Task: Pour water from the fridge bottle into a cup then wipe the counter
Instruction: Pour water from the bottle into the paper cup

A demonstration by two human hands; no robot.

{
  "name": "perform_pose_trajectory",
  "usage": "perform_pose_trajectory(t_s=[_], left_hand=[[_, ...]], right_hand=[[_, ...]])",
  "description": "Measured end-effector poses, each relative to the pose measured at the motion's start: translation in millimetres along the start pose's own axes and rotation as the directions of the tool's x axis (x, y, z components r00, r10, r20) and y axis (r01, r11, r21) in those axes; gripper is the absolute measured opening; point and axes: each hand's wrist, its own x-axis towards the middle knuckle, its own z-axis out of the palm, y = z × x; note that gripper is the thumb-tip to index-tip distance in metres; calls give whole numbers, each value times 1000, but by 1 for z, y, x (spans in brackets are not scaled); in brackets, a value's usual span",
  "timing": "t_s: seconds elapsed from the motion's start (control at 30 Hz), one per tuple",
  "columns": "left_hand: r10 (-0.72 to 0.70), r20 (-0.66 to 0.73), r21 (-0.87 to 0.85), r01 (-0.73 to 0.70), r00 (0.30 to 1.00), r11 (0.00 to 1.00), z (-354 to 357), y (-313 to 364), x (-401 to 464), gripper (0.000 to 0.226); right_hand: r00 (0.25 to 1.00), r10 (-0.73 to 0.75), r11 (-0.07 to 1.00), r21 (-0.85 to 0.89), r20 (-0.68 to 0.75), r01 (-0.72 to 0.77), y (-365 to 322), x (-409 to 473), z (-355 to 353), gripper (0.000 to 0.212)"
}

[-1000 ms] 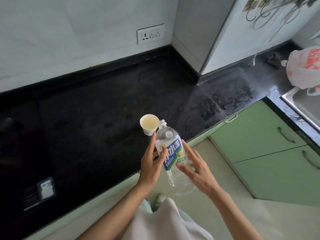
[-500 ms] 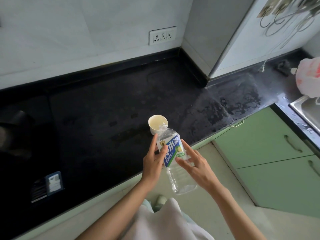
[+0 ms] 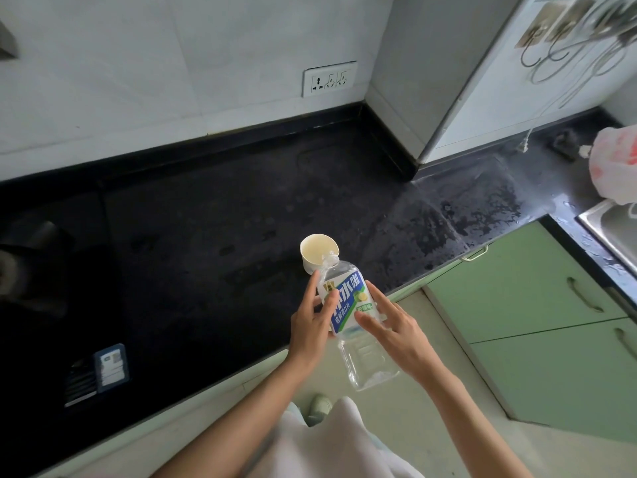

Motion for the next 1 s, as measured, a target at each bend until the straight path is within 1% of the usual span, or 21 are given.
perform_pose_trajectory(t_s=[0.07,0.3,0.43,0.57,0.77,0.9,1.0], left_hand=[[-12,3,-7,12,1000,1000,0,0,0,53],[-48,7,-43,48,999,998,2,4,-1,50],[-60,14,-47,61,998,997,3,6,-1,51],[-66,10,-62,66,998,996,4,9,-2,52],[-79,-5,-91,78,997,993,6,13,-3,48],[-75,-12,-85,73,997,994,8,16,-3,48],[-73,-20,-68,71,997,995,9,18,-4,51]], right_hand=[[1000,10,1000,-4,4,-10,0,0,0,59],[999,41,999,-24,18,-40,-2,0,-6,72],[999,44,998,-47,24,-43,-4,0,-9,75],[999,48,996,-82,24,-46,-8,1,-13,71],[999,27,994,-110,29,-24,-11,2,-19,58],[998,28,992,-122,50,-22,-10,7,-21,67],[998,27,991,-131,61,-19,-9,11,-21,69]])
